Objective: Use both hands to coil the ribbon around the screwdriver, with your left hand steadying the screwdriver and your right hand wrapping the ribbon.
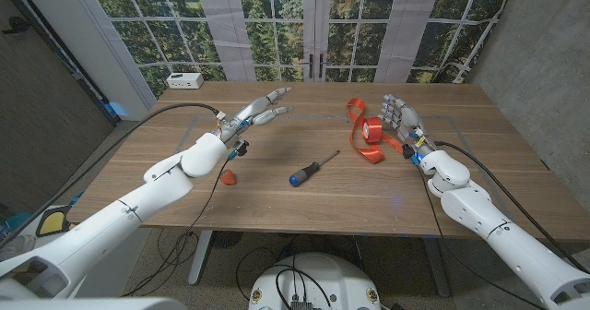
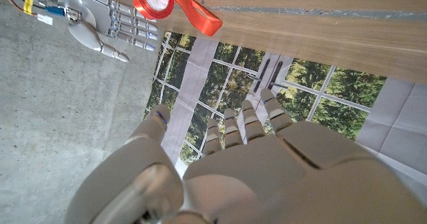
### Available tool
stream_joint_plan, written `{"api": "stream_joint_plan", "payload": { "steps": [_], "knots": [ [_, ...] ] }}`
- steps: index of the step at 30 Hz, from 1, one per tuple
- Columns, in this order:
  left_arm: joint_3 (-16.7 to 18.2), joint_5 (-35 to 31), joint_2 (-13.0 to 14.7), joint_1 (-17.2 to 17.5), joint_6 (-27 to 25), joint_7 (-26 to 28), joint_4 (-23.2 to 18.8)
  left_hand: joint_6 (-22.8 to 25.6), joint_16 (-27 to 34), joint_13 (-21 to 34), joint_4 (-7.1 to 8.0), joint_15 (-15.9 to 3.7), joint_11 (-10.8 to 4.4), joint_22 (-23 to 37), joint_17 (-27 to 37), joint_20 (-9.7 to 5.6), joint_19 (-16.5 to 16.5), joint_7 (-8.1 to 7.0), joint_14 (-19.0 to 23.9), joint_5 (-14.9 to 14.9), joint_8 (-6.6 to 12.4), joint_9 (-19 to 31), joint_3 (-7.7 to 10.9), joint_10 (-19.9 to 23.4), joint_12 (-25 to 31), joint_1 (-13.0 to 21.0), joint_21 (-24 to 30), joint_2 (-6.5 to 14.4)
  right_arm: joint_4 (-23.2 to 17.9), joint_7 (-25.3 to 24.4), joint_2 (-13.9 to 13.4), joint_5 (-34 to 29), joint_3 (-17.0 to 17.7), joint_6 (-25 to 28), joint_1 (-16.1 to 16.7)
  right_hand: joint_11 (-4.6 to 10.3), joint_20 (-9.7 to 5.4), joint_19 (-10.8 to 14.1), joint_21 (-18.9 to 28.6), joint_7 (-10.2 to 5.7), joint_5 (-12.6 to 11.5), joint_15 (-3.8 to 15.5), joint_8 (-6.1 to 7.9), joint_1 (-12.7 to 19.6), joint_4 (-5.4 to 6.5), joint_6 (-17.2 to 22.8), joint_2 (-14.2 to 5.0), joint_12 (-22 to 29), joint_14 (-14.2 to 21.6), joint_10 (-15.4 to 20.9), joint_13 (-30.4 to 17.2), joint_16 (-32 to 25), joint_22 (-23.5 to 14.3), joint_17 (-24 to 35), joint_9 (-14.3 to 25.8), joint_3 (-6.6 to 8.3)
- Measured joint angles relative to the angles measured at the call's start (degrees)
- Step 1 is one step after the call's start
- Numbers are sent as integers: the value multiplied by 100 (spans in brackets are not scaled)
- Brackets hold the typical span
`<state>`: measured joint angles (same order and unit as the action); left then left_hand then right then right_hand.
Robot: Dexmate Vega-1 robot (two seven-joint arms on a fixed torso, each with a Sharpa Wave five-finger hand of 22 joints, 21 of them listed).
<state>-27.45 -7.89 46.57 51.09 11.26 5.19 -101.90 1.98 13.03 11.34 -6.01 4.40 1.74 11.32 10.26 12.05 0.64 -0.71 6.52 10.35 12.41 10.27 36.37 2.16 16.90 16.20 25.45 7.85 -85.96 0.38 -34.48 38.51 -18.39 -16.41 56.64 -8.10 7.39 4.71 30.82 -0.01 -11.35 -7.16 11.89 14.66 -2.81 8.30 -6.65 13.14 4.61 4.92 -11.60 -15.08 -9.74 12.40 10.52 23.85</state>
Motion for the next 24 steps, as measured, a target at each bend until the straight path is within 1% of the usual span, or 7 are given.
{"api": "stream_joint_plan", "payload": {
  "steps": [3,6,11,14,18,22,24],
  "knots": [
    [-36,-128,55,-14,-114,-70,-119,31,-16,0,-11,0,-21,0,0,-19,19,-31,0,0,0,0,-11,21,0,23,0,-22,-36,-19,-14,1,14,-11,45,0,0,0,0,0,0,0,0,0,0,0,0,0,0,0,0,0,0,0,0,0],
    [-63,-243,114,-21,-229,-131,-250,62,-17,0,-11,-23,-31,0,0,-19,19,0,-23,0,0,0,-11,31,0,29,0,-29,-76,-43,-32,2,40,-28,91,0,0,0,0,0,0,0,0,0,-16,0,0,0,0,0,0,0,0,0,0,16],
    [-96,-413,195,-14,-403,-195,-455,107,-17,0,-34,-23,-31,0,0,-19,19,-17,-23,0,0,0,-34,31,0,48,0,-48,-120,-60,-46,2,53,-45,142,0,0,0,-31,0,0,0,0,0,-37,0,0,0,0,0,1,0,0,0,0,-5],
    [-117,-536,246,17,-548,-227,-608,165,-16,-1,-59,-54,-71,-1,0,-19,19,-22,8,0,0,0,-58,71,0,72,0,-73,-149,-69,-56,3,68,-51,170,0,0,0,-31,0,0,0,0,0,-37,-1,0,0,-1,0,1,0,0,-1,0,-5],
    [-146,-757,296,48,-828,-271,-784,303,-16,0,-131,-93,-87,0,0,-60,60,8,51,-44,0,0,-85,150,0,113,0,-114,-197,-80,-76,6,87,-57,220,32,0,0,-31,0,0,0,0,0,-37,-1,0,0,-1,31,1,0,0,-1,0,-5],
    [-232,-1024,354,57,-1172,-367,-1057,548,-16,-1,-213,-142,-110,-1,-1,-114,155,31,204,-44,40,0,-129,406,0,190,0,-190,-243,-95,-96,10,108,-70,275,32,22,22,-53,0,0,-31,0,0,-37,-1,0,0,31,31,1,0,0,-1,0,-5],
    [-262,-1135,364,54,-1302,-417,-1120,694,-16,-1,-248,-175,-130,0,-1,-132,215,53,281,-44,73,0,-163,501,26,213,21,-214,-271,-101,-109,17,130,-84,311,31,31,31,-53,0,0,-31,0,0,-36,-1,0,0,31,32,1,0,0,-1,0,-5]
  ]
}}
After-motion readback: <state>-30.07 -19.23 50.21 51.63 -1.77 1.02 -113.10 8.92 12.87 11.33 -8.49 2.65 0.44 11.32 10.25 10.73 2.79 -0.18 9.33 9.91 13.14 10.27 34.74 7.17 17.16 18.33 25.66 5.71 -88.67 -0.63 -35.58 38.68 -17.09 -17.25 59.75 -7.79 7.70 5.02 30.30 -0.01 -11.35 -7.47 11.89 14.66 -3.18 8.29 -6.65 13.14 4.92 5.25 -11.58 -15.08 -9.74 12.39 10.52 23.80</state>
